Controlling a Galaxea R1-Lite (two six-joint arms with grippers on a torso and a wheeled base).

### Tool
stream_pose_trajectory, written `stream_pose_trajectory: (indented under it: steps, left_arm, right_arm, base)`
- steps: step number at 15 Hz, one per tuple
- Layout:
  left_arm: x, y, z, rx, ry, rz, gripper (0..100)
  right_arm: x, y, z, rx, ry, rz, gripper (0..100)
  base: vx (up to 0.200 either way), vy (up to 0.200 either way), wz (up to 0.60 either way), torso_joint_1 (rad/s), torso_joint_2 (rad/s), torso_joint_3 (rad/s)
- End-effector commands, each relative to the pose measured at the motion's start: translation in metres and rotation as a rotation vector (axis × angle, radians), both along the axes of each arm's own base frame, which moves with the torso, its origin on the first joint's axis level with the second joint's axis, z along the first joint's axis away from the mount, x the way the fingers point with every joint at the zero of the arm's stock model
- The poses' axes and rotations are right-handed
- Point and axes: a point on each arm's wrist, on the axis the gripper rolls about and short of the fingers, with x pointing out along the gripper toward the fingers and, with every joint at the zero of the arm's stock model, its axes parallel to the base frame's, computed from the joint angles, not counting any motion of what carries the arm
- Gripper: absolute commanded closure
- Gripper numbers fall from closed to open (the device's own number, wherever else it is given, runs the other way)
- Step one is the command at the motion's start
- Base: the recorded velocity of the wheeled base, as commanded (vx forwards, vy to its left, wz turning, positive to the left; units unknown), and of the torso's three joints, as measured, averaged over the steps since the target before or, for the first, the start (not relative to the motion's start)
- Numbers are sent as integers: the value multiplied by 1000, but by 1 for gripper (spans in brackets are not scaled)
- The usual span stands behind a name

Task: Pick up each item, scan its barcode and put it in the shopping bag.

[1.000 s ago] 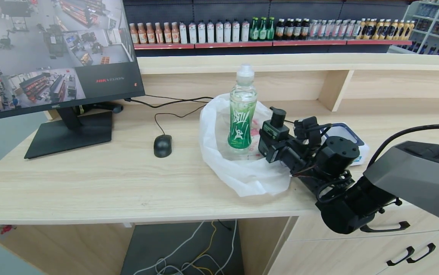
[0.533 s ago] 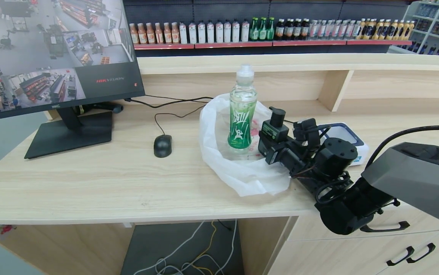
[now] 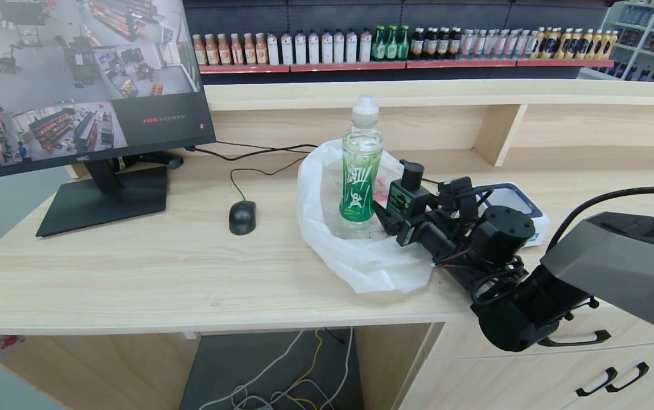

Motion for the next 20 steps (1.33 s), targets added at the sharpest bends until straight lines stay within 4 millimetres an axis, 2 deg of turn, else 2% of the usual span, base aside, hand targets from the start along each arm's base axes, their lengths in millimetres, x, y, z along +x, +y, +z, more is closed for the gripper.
stream_pose_trajectory:
  steps: [1,4,7,11,14,16,18,20]
  left_arm:
    - [0,0,0,0,0,1,0]
    - [0,0,0,0,0,1,0]
    - [0,0,0,0,0,1,0]
    - [0,0,0,0,0,1,0]
    - [0,0,0,0,0,1,0]
    - [0,0,0,0,0,1,0]
    - [0,0,0,0,0,1,0]
    - [0,0,0,0,0,1,0]
  right_arm:
    - [-10,-4,12,3,-13,1,0]
    - [-36,-15,24,-10,3,-1,0]
    - [-76,-28,40,-33,4,6,0]
    - [-157,-65,52,-67,21,6,0]
    - [-231,-99,43,-71,41,15,0]
    - [-257,-112,58,-35,-28,2,0]
    - [-286,-125,52,-71,45,6,0]
    - [-329,-144,31,-96,159,27,0]
  base:
    - [0,0,0,0,0,0]
    - [0,0,0,0,0,0]
    - [0,0,0,0,0,0]
    - [0,0,0,0,0,0]
    - [0,0,0,0,0,0]
    - [0,0,0,0,0,0]
    - [0,0,0,0,0,0]
    - [0,0,0,0,0,0]
